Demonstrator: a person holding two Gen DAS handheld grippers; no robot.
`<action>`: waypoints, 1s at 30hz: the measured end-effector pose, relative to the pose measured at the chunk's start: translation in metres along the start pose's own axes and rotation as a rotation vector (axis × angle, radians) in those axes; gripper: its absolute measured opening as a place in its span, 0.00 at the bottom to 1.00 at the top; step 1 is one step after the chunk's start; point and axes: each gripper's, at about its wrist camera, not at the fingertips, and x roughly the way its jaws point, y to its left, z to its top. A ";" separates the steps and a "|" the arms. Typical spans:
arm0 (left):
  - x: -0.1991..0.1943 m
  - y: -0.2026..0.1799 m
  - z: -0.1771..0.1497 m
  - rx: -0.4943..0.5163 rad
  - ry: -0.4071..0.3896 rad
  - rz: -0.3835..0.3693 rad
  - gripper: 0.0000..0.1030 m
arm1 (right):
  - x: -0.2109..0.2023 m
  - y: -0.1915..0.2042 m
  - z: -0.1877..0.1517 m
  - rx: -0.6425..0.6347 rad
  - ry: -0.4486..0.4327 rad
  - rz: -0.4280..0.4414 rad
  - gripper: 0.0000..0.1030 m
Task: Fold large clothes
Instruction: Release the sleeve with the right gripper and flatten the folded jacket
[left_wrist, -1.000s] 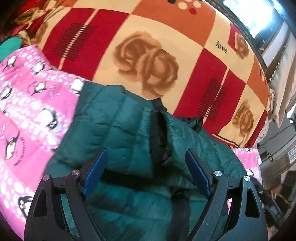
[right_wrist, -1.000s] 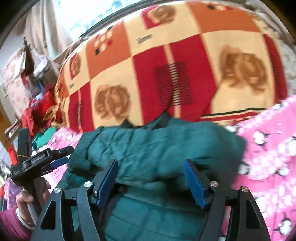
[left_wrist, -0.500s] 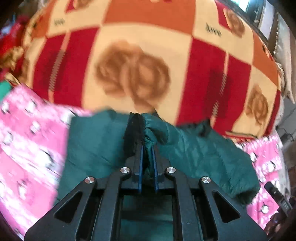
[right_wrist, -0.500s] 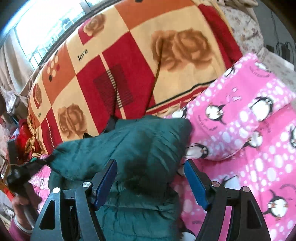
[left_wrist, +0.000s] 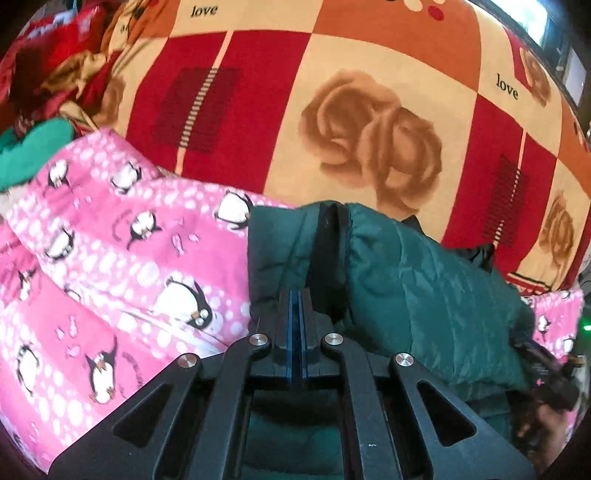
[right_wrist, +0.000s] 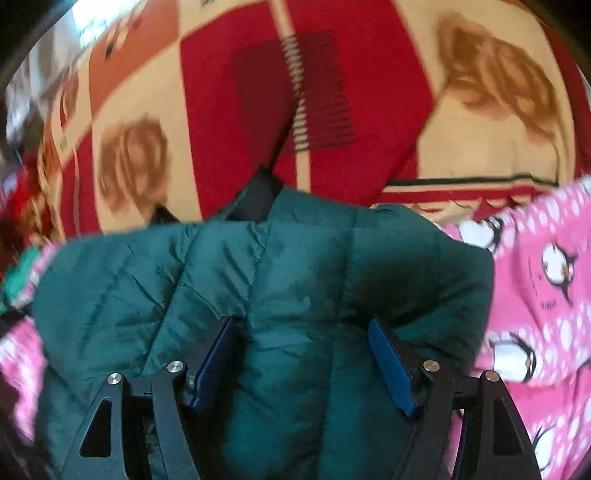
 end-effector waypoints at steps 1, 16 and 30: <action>-0.001 0.000 0.001 -0.008 0.000 -0.008 0.02 | -0.001 0.000 0.001 0.000 0.004 -0.002 0.71; -0.018 -0.046 0.014 0.051 -0.062 -0.046 0.66 | -0.064 -0.006 -0.021 -0.004 -0.017 0.050 0.70; 0.032 -0.046 -0.022 0.103 0.044 0.059 0.67 | -0.047 -0.009 -0.027 0.021 -0.017 0.016 0.71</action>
